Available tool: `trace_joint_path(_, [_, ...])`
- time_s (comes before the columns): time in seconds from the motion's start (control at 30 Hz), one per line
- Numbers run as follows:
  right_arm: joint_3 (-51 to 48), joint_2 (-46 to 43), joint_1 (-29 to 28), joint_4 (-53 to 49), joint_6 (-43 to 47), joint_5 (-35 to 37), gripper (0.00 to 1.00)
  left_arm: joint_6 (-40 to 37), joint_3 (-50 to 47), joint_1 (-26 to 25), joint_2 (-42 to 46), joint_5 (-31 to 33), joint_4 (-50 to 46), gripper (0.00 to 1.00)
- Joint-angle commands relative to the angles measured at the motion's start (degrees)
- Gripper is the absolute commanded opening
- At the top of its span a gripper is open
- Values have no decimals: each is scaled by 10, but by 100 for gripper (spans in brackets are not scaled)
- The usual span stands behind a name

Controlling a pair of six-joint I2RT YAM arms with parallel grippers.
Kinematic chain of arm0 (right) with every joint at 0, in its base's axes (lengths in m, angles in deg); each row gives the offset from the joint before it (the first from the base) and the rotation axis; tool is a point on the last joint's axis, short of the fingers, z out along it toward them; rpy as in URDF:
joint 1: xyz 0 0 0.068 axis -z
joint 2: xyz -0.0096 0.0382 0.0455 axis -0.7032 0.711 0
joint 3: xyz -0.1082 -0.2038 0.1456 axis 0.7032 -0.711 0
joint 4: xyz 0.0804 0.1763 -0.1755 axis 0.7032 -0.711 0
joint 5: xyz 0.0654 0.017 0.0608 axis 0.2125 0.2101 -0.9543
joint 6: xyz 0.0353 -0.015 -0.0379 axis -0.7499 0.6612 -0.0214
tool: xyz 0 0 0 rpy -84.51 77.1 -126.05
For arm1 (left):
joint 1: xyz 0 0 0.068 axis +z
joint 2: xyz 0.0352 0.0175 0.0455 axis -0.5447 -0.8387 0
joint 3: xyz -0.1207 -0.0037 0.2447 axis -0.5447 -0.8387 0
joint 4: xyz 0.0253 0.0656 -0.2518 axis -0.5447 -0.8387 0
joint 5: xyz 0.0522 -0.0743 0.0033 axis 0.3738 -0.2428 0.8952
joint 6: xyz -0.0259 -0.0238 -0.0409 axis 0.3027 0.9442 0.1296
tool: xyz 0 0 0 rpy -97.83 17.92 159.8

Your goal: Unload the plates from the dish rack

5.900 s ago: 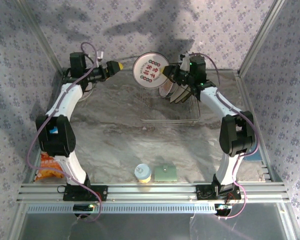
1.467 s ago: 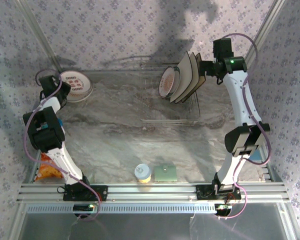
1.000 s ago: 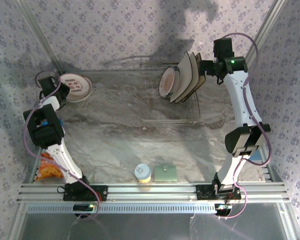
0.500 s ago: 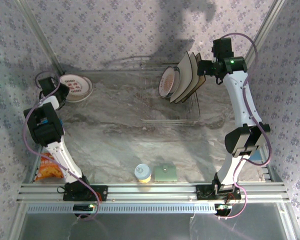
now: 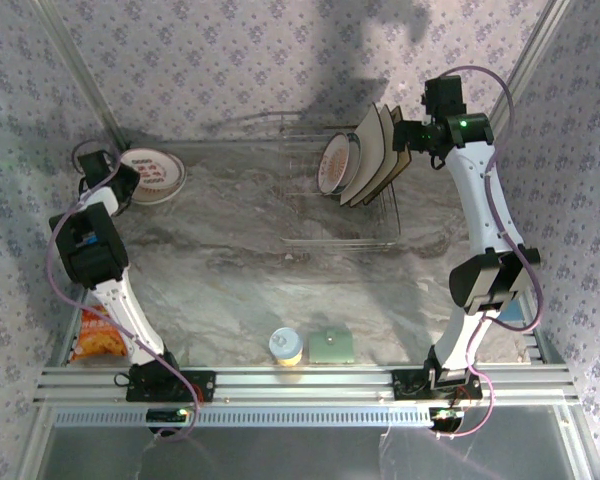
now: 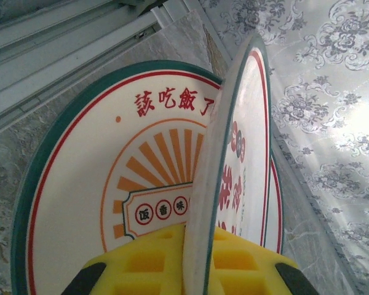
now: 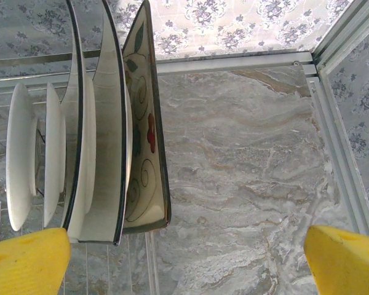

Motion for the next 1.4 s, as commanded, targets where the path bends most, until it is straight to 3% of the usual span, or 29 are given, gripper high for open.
trace_joint_path(0.0, [8,-10,-3,0,-3,-3,100,-21,26,-7,0,-1,-19,12])
trace_joint_path(0.17, [5,-10,-3,2,-3,-5,100,-54,48,-14,3,21,-68,28])
trace_joint_path(0.57, [-1,-12,-2,8,-3,-11,100,-155,125,-43,1,131,-223,42])
trace_joint_path(0.67, [-4,-14,-2,9,-4,-13,100,-200,146,-61,3,199,-266,43])
trace_joint_path(0.8, [-8,-15,-2,13,-4,-17,100,-224,161,-72,-2,233,-291,43])
trace_joint_path(1.37, [-37,-34,3,29,-6,-25,100,-235,147,-75,-17,234,-310,41])
